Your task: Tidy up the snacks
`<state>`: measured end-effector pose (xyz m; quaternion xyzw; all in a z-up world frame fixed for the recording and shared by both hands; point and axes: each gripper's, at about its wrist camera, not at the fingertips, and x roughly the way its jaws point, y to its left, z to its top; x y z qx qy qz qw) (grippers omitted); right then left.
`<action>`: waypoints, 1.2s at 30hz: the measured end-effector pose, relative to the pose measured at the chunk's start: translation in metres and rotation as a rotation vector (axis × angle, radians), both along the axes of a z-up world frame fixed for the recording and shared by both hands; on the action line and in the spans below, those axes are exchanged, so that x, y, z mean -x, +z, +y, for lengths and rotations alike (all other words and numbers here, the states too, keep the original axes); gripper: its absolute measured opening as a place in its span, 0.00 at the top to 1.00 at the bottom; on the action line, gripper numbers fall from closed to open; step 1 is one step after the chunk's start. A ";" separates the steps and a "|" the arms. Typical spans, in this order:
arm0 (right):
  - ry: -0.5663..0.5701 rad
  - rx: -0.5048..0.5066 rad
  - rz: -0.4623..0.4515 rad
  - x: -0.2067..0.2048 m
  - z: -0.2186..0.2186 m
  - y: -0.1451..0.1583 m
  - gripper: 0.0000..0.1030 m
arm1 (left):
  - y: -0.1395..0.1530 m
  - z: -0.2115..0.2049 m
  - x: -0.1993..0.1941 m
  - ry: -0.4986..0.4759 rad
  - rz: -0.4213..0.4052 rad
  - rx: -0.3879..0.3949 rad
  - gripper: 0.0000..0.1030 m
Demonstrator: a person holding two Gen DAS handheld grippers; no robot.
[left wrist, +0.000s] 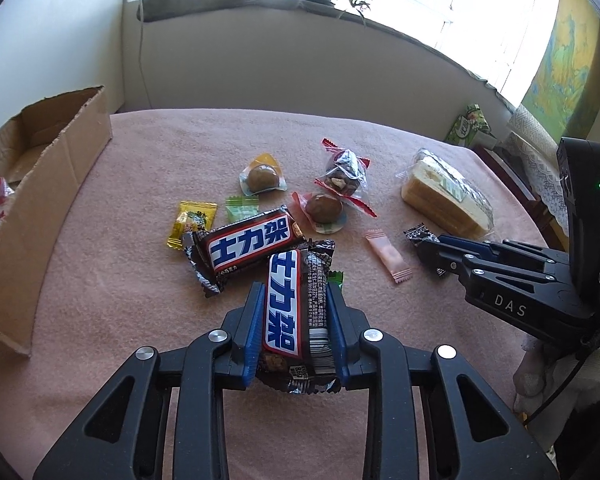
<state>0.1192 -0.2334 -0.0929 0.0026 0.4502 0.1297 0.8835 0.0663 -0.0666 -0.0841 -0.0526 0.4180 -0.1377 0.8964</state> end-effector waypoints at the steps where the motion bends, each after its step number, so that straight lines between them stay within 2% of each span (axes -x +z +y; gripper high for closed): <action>1: -0.003 -0.005 -0.002 0.001 -0.001 0.001 0.75 | 0.002 0.001 0.002 -0.001 -0.006 0.000 0.73; 11: -0.016 -0.029 -0.053 0.015 -0.004 0.027 0.75 | 0.022 0.024 0.018 0.035 -0.075 0.009 0.73; 16: 0.008 -0.039 -0.086 0.020 0.008 0.044 0.75 | 0.032 0.041 0.021 0.074 -0.103 0.010 0.73; 25: 0.081 -0.059 -0.127 0.016 0.052 0.068 0.75 | 0.044 0.086 0.026 0.163 -0.143 0.009 0.73; 36: 0.177 -0.068 -0.157 -0.002 0.115 0.083 0.75 | 0.056 0.140 0.030 0.280 -0.182 -0.021 0.73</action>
